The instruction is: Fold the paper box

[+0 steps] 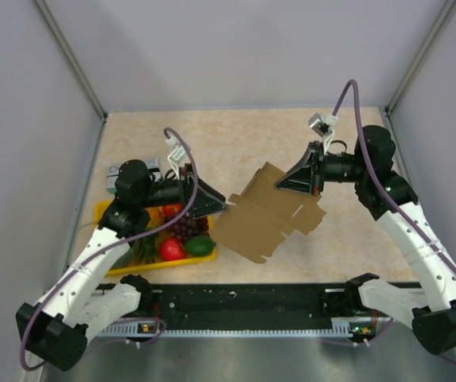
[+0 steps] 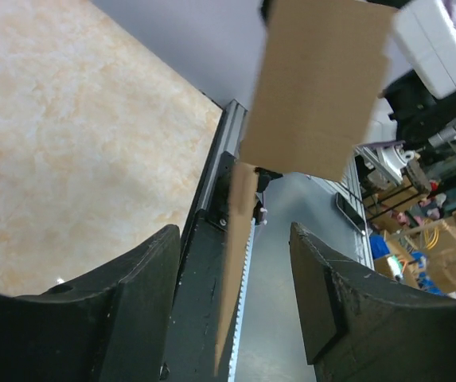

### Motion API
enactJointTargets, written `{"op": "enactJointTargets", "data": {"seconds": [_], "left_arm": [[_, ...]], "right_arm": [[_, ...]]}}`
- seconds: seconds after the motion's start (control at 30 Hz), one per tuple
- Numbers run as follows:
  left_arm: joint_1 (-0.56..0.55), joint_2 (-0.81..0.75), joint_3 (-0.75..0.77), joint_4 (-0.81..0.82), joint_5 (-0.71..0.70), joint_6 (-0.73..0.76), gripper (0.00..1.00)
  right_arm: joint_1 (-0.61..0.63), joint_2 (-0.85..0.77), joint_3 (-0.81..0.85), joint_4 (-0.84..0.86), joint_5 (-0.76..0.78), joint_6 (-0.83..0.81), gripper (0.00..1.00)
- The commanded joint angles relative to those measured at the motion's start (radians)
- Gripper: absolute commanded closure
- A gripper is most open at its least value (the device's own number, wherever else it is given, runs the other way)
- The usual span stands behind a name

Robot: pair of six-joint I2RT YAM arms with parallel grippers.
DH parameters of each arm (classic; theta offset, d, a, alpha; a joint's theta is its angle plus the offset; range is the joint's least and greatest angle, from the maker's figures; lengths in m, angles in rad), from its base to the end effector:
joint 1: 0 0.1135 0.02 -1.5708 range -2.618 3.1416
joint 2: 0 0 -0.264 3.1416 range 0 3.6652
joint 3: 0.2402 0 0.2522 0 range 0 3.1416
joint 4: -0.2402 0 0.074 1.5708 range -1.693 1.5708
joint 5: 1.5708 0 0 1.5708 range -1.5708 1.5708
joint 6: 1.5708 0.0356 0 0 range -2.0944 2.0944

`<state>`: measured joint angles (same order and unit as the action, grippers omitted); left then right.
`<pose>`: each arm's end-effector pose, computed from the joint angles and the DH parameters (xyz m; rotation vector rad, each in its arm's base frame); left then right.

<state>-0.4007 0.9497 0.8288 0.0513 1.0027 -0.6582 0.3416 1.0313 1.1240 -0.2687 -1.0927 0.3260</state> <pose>0.1814 -0.1094 0.3517 0.6323 1.7660 -1.5768 0.1889 0.1007 0.4066 -0.8618 1.6595 1.4146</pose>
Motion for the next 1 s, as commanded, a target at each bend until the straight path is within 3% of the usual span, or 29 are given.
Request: {"op": "enactJointTargets", "data": {"seconds": [0.0, 0.1, 0.2, 0.3, 0.4, 0.43, 0.47, 0.5, 0.6, 0.8, 0.97], "left_arm": [[-0.064, -0.075, -0.01, 0.12, 0.017, 0.023, 0.36], [-0.117, -0.059, 0.018, 0.079, -0.036, 0.046, 0.37], [-0.15, -0.014, 0.047, 0.027, -0.088, 0.074, 0.46], [-0.156, 0.017, 0.079, -0.077, -0.171, 0.121, 0.64], [-0.161, 0.029, 0.069, -0.074, -0.266, 0.126, 0.72], [-0.161, 0.04, 0.067, -0.076, -0.324, 0.127, 0.71], [-0.161, 0.047, 0.066, -0.085, -0.361, 0.127, 0.57], [-0.161, 0.055, 0.067, -0.112, -0.395, 0.127, 0.5], [-0.161, 0.086, 0.055, -0.125, -0.521, 0.134, 0.41], [-0.161, 0.104, 0.003, -0.105, -0.772, 0.108, 0.42], [-0.161, 0.22, -0.019, 0.06, -0.681, 0.115, 0.43]], "right_arm": [[-0.012, 0.015, 0.034, 0.082, -0.018, 0.109, 1.0], [-0.012, 0.013, 0.033, 0.111, -0.021, 0.16, 1.0], [-0.012, 0.015, 0.031, 0.099, 0.002, 0.177, 1.0], [-0.01, 0.021, 0.02, 0.085, 0.039, 0.179, 1.0], [-0.01, 0.026, 0.011, 0.046, 0.097, 0.147, 1.0], [-0.01, 0.027, 0.013, 0.001, 0.14, 0.13, 1.0], [-0.012, 0.029, 0.019, -0.029, 0.169, 0.075, 1.0], [-0.01, 0.033, 0.022, -0.07, 0.206, 0.046, 1.0], [-0.012, 0.039, -0.003, -0.138, 0.359, -0.028, 1.0], [-0.003, 0.099, -0.102, -0.133, 0.511, -0.102, 1.0], [0.002, 0.194, -0.15, -0.107, 0.563, -0.194, 1.0]]}}
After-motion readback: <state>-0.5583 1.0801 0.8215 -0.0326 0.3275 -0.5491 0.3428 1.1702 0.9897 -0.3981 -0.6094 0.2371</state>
